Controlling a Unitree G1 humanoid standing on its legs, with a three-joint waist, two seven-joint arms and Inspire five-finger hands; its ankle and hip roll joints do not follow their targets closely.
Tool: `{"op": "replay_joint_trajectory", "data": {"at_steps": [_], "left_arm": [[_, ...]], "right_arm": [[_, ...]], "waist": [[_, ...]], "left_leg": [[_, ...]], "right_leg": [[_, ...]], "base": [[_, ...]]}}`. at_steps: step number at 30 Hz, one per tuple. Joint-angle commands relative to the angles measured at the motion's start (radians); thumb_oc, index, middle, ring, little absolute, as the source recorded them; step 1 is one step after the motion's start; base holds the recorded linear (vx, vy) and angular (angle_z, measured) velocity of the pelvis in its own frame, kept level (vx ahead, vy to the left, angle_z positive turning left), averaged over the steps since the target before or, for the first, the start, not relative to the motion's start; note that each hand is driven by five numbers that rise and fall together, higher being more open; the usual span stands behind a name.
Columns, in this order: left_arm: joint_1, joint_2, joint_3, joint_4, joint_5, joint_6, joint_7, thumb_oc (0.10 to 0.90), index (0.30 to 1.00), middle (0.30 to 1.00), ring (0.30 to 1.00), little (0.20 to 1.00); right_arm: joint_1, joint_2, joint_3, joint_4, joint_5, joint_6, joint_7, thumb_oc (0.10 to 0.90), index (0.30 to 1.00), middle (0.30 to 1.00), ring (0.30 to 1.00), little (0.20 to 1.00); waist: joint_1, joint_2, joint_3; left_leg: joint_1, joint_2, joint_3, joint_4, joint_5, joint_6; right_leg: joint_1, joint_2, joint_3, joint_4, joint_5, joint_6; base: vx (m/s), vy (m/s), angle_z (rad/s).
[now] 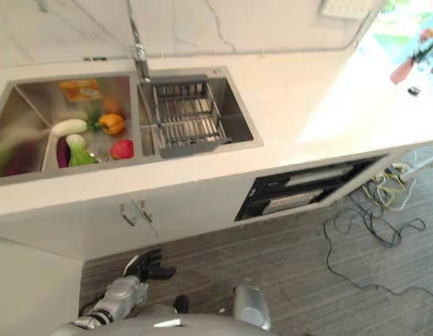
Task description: Place the dishes in the dishwasher.
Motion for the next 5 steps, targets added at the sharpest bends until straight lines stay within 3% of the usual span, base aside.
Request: {"op": "replay_joint_trajectory", "data": {"at_steps": [1,5], "left_arm": [[-0.021,0.016,0.002,-0.039,0.016,-0.004,-0.015,0.800,0.900,0.900,0.900,0.900],[0.007,0.012,0.017,-0.010,0.041,-0.001,-0.012,0.800,0.900,0.900,0.900,0.900]], "right_arm": [[-0.090,-0.052,0.033,-0.108,0.068,-0.045,0.003,0.800,0.900,0.900,0.900,0.900],[-0.097,-0.042,0.061,-0.123,0.048,-0.043,0.028,0.800,0.900,0.900,0.900,0.900]], "waist": [[0.028,-0.022,0.064],[0.051,-0.018,0.028]], "left_leg": [[0.007,-0.027,0.050,0.048,-0.060,-0.114],[0.030,-0.006,0.074,0.016,-0.059,-0.126]], "right_leg": [[0.137,0.007,0.027,-0.229,0.074,0.079],[0.185,0.003,0.005,-0.286,0.034,0.065]], "base": [[0.02,-0.092,0.36],[0.04,-0.117,0.57]]}}
